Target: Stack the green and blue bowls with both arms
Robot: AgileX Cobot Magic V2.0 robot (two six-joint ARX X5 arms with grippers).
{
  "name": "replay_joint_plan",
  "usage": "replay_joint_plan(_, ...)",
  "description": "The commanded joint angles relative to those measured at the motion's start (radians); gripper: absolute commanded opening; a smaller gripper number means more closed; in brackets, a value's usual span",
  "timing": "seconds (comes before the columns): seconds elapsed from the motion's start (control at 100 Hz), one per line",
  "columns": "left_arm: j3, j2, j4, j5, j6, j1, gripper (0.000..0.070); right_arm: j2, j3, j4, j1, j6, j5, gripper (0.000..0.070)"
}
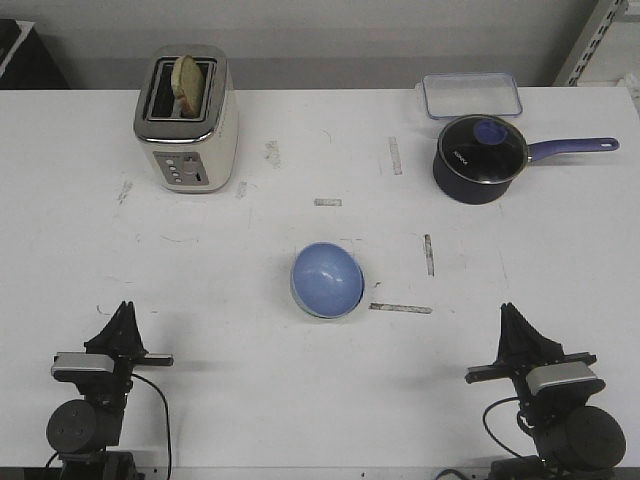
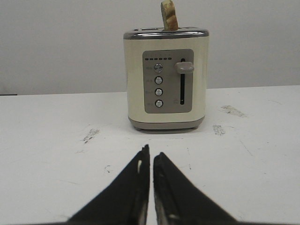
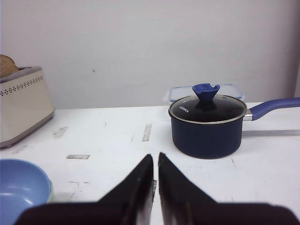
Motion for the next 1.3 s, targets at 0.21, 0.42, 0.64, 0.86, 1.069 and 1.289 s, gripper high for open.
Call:
replay_joint_plan(0.21, -0.021, -0.002, -0.029, -0.006, 0.003, -0.001, 0.0003, -0.002, 0.000, 0.010, 0.001, -0.004, 0.000, 0.0006)
replay_joint_plan(0.42, -0.021, -0.002, -0.032, -0.006, 0.002, -0.001, 0.0003, -0.002, 0.000, 0.010, 0.001, -0.004, 0.000, 0.0006)
replay_joint_plan(0.64, -0.021, -0.002, -0.032, -0.006, 0.002, -0.001, 0.0003, -0.002, 0.000, 0.010, 0.001, -0.004, 0.000, 0.0006)
replay_joint_plan(0.86, -0.021, -0.002, -0.032, -0.006, 0.002, -0.001, 0.0003, -0.002, 0.000, 0.010, 0.001, -0.004, 0.000, 0.0006)
replay_joint_plan(1.069, -0.021, -0.002, -0.032, -0.006, 0.002, -0.001, 0.0003, -0.002, 0.000, 0.010, 0.001, -0.004, 0.000, 0.0006)
replay_joint_plan(1.289, -0.021, -0.002, -0.031, -0.006, 0.002, -0.001, 0.0003, -0.028, -0.015, 0.020, -0.051, -0.004, 0.018, 0.0006)
